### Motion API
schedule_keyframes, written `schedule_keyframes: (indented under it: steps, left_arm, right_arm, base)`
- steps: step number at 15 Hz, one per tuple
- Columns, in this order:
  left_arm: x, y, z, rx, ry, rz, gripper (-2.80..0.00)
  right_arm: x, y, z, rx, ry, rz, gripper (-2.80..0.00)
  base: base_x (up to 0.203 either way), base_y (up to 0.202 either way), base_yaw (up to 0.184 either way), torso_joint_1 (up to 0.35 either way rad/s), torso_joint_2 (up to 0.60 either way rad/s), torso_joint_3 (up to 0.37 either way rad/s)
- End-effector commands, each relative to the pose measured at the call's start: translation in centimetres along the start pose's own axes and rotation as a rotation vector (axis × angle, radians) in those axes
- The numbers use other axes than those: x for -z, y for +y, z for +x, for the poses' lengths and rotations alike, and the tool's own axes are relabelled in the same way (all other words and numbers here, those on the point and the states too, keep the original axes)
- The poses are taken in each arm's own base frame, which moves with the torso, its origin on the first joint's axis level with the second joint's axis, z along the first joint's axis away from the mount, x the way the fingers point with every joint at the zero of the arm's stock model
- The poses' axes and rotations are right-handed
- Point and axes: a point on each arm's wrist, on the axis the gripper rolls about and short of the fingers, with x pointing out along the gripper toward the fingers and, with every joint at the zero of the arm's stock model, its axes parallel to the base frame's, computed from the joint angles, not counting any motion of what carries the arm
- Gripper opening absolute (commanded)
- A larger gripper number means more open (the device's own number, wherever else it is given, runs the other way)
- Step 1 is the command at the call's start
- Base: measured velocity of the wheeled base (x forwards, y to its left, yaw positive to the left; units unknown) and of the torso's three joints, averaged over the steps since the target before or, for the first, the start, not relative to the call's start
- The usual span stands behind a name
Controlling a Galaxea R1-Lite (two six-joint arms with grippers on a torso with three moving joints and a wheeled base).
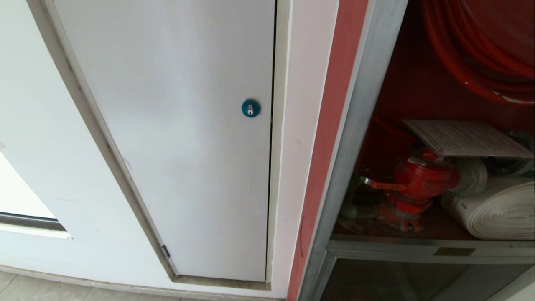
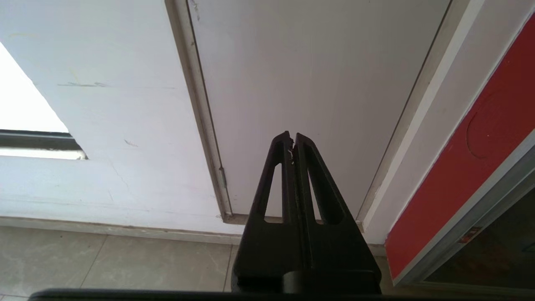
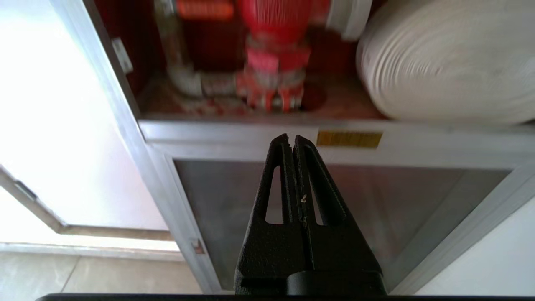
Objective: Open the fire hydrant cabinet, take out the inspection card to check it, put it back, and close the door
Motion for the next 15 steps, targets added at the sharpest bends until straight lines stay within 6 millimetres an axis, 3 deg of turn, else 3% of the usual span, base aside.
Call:
schedule_keyframes:
  steps: [1, 4, 10, 15]
  left_arm:
    - [0.0, 0.0, 0.0, 0.000, 0.000, 0.000, -2.80]
    - [0.0, 0.0, 0.0, 0.000, 0.000, 0.000, -2.80]
    - [0.0, 0.0, 0.0, 0.000, 0.000, 0.000, -2.80]
    - [0.0, 0.0, 0.0, 0.000, 0.000, 0.000, -2.80]
  right_arm:
    - [-2.8, 0.1, 0.7, 0.003, 0.024, -0.004, -2.80]
    - [-7.8, 0.2, 1.9, 0.038, 0.013, -0.081, -2.80]
    - [-13.4, 0.5, 6.4, 0.060, 0.095, -0.397, -2.80]
    - [-13.4, 0.4, 6.9, 0.038, 0.199, -0.811, -2.80]
  base:
    - [0.000, 0.000, 0.000, 0.000, 0.00, 0.000]
    - [0.000, 0.000, 0.000, 0.000, 0.00, 0.000]
    - [0.000, 0.000, 0.000, 0.000, 0.00, 0.000]
    - [0.000, 0.000, 0.000, 0.000, 0.00, 0.000]
